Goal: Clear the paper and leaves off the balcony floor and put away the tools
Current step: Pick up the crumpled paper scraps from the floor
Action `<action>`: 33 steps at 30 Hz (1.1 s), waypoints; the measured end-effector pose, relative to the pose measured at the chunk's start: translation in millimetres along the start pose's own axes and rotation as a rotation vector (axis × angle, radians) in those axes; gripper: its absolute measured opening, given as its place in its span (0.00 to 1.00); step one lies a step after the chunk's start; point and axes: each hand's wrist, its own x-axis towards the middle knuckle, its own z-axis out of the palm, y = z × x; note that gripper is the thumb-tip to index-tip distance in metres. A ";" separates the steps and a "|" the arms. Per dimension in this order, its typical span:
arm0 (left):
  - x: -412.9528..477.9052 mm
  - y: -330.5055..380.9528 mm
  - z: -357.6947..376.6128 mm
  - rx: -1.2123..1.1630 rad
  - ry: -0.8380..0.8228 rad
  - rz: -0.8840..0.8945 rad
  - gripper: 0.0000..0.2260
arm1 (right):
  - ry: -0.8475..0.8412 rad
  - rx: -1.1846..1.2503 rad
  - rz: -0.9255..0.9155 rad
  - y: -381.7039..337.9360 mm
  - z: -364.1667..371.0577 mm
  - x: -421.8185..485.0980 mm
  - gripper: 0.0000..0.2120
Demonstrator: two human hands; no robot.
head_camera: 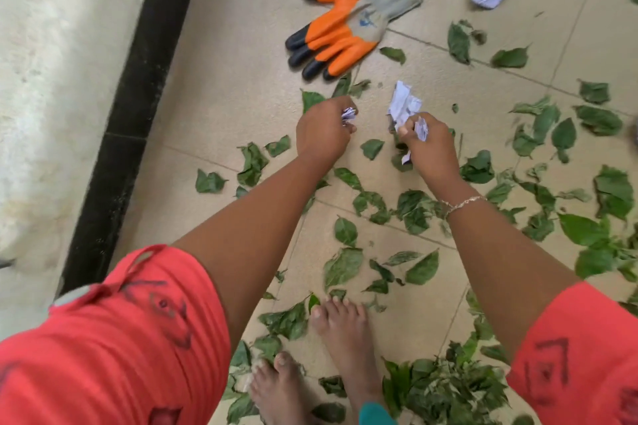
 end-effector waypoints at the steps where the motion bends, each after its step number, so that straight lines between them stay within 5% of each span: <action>1: 7.8 8.6 4.9 0.077 -0.014 0.083 0.16 | 0.034 0.067 0.030 2.8 -7.3 -5.3 0.10; 5: 37.7 41.7 21.8 0.495 -0.092 0.436 0.28 | 0.177 0.335 0.162 29.9 -24.0 -25.4 0.14; 9: 51.6 58.2 35.0 0.715 -0.165 0.572 0.21 | 0.304 0.566 0.213 52.1 -49.9 -53.7 0.13; 14: 47.5 55.6 40.1 0.841 -0.168 0.576 0.13 | 0.308 0.206 0.372 198.5 -23.9 -76.9 0.10; 16: 45.3 46.8 41.8 0.811 -0.136 0.561 0.13 | 0.253 0.167 0.238 186.5 -38.3 -103.9 0.06; 19: 40.7 29.2 44.3 0.672 -0.081 0.482 0.12 | 0.387 0.069 0.273 135.2 -66.9 -133.5 0.05; 26: 20.0 3.3 48.0 0.337 -0.072 0.291 0.17 | 0.389 -0.286 0.236 151.6 -37.8 -118.3 0.07; 33: 24.7 6.1 45.8 0.427 -0.118 0.282 0.07 | 0.305 -0.446 0.259 148.5 -48.2 -102.5 0.08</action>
